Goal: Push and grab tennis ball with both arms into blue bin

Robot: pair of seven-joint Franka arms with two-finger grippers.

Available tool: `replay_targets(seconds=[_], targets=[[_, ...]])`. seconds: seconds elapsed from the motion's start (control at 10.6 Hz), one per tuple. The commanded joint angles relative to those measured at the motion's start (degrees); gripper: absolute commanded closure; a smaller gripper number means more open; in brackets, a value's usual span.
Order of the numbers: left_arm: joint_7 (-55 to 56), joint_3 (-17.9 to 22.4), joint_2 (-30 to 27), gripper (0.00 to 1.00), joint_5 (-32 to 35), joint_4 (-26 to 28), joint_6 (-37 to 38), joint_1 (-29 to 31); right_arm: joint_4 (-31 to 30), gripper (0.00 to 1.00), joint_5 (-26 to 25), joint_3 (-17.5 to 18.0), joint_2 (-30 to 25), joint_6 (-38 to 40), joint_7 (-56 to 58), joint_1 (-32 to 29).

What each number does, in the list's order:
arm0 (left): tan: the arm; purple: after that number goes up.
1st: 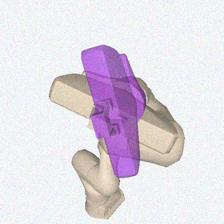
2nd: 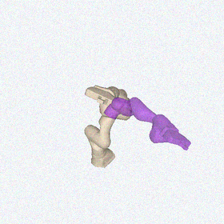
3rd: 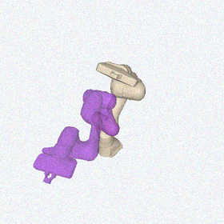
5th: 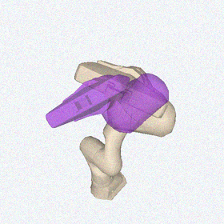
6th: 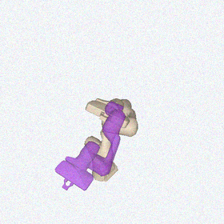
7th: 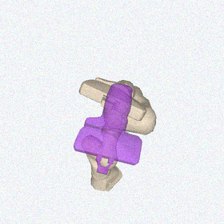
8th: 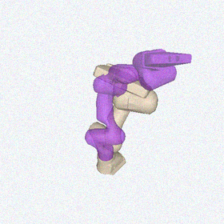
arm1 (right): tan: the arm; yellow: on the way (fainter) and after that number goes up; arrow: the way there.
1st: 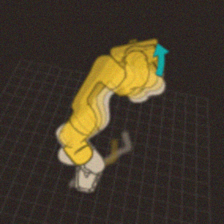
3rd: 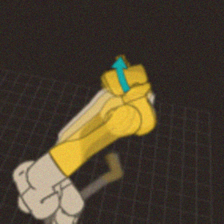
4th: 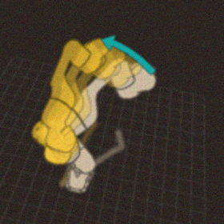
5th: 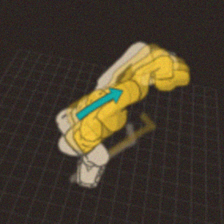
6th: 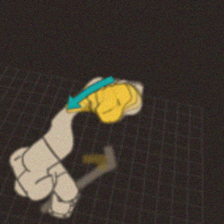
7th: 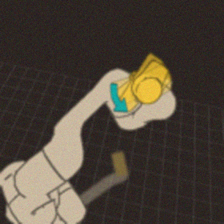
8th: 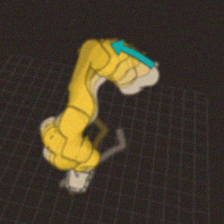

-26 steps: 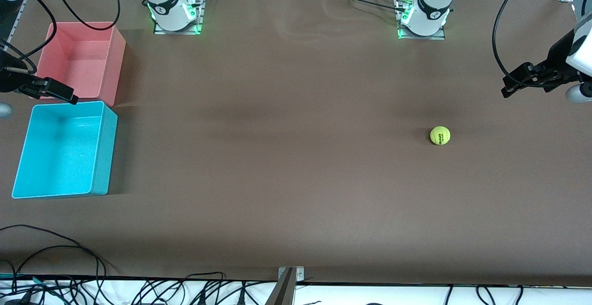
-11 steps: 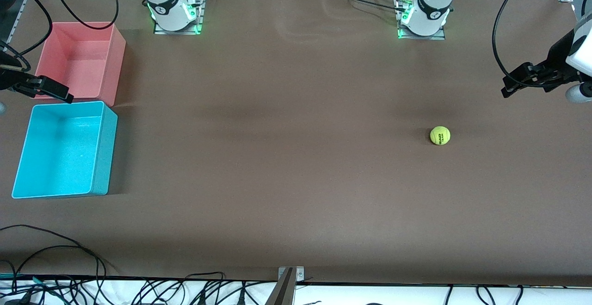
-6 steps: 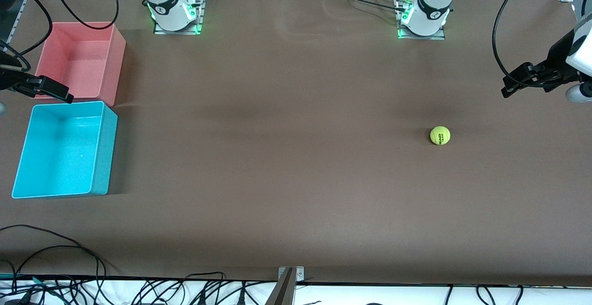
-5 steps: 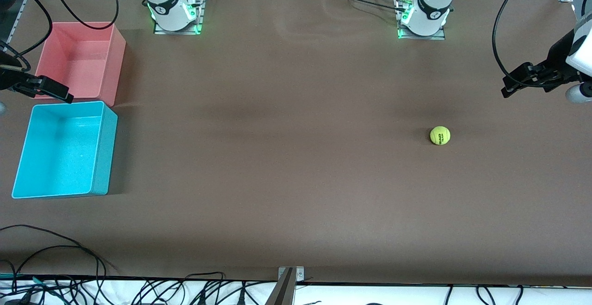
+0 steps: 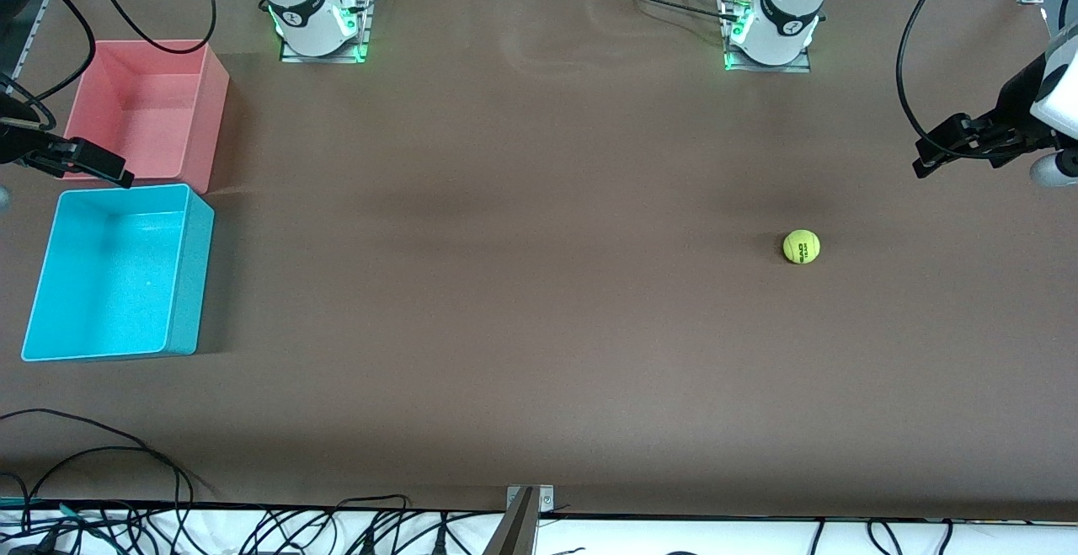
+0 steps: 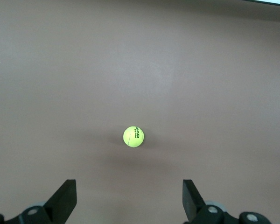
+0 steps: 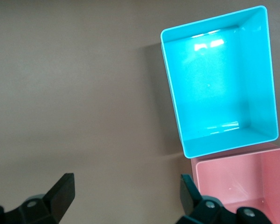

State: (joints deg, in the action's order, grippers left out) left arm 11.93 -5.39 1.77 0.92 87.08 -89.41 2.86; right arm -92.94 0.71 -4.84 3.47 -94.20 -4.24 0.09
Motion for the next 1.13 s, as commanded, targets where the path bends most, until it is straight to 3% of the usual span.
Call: replay_targets(seconds=[0.0,1.04], targets=[[0.03,-0.15,0.34,0.00,0.75,-0.94,0.11,0.13,0.57,0.00,-0.80,0.09,-0.39,0.86,0.63,-0.18],[0.03,-0.15,0.34,0.00,0.75,-0.94,0.11,0.22,-0.05,0.00,-2.12,0.09,-1.44,1.56,0.72,-0.18]])
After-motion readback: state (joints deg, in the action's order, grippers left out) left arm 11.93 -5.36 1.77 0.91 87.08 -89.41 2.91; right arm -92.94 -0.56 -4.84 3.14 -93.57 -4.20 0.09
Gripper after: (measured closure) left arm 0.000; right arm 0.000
